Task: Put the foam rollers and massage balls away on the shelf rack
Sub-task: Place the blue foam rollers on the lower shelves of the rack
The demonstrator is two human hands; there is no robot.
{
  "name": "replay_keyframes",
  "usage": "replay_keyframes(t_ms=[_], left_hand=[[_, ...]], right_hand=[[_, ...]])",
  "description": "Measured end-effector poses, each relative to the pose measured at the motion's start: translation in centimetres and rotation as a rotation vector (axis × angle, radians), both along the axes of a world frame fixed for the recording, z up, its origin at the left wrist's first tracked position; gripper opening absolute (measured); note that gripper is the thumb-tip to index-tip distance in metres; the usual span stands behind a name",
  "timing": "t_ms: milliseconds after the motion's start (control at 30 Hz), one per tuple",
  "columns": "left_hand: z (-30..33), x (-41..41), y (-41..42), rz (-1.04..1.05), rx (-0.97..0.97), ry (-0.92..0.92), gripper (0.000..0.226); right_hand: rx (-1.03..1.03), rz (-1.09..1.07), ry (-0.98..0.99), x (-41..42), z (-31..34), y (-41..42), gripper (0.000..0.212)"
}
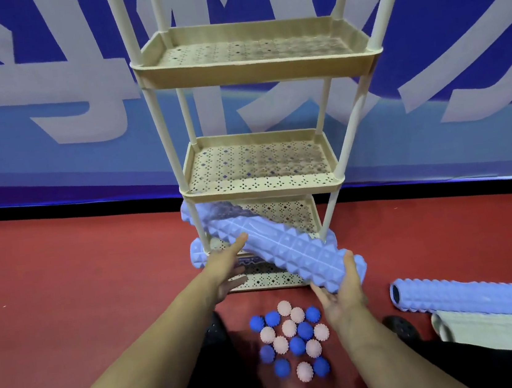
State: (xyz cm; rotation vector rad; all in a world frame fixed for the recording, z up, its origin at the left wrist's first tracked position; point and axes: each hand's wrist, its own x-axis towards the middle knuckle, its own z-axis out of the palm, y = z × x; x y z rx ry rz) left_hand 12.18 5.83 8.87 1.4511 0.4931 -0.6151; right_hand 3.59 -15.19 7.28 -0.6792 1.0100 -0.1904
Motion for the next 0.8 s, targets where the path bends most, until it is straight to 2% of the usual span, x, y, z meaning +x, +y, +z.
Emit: replay_keyframes(t_ms=[200,267,333,367,400,500,533,600,667,733,800], left_hand=[[-2.1,2.7,-3.8,0.098,-0.236,0.090,0.058],[-2.9,3.6,-4.4,0.127,-0.237,0.067,0.060],[-4.0,4.1,-4.7,0.132,0.013,-0.022,0.087],[-4.3,3.9,-4.7,0.105,0.247,-0.083,0.107],[-4.7,3.7,-4.4,0.066,0.461,-0.177,0.117],[-4.7,3.6,-3.3,-0.070,0.948,-0.691,0.084],[-4.4,4.2,-3.0,-0.176,1.055,-0.854,0.082],[-3.8,6.0,-2.5,-0.453,1.148,-1.008,0.090],[-3.3,8.2,-2.0,-0.748,1.182,-1.041,0.099],[-2.6,9.9,-2.0,-0.929,1.185,-1.072,0.105],[-2.2,11.4,-2.5,-1.086,1.150,-1.018,0.105]], right_hand=[[-0.014,0.072,-0.042,2.6,-0.9,-0.5,0.047],[-0.024,0.094,-0.049,3.1,-1.5,-0.9,0.046],[-0.038,0.094,-0.032,3.5,-2.0,-1.6,0.048],[-0.049,0.094,-0.026,3.7,-2.2,-2.0,0.048],[-0.060,0.097,-0.020,4.0,-2.3,-2.3,0.048],[-0.077,0.110,-0.023,4.7,-2.4,-3.5,0.042],[-0.081,0.117,-0.024,4.8,-2.4,-3.8,0.040],[-0.082,0.123,-0.024,4.9,-2.4,-4.3,0.040],[-0.078,0.115,-0.020,4.8,-2.4,-4.4,0.040],[-0.068,0.117,-0.029,4.7,-2.5,-4.3,0.039],[-0.050,0.131,-0.052,4.7,-2.7,-4.2,0.038]])
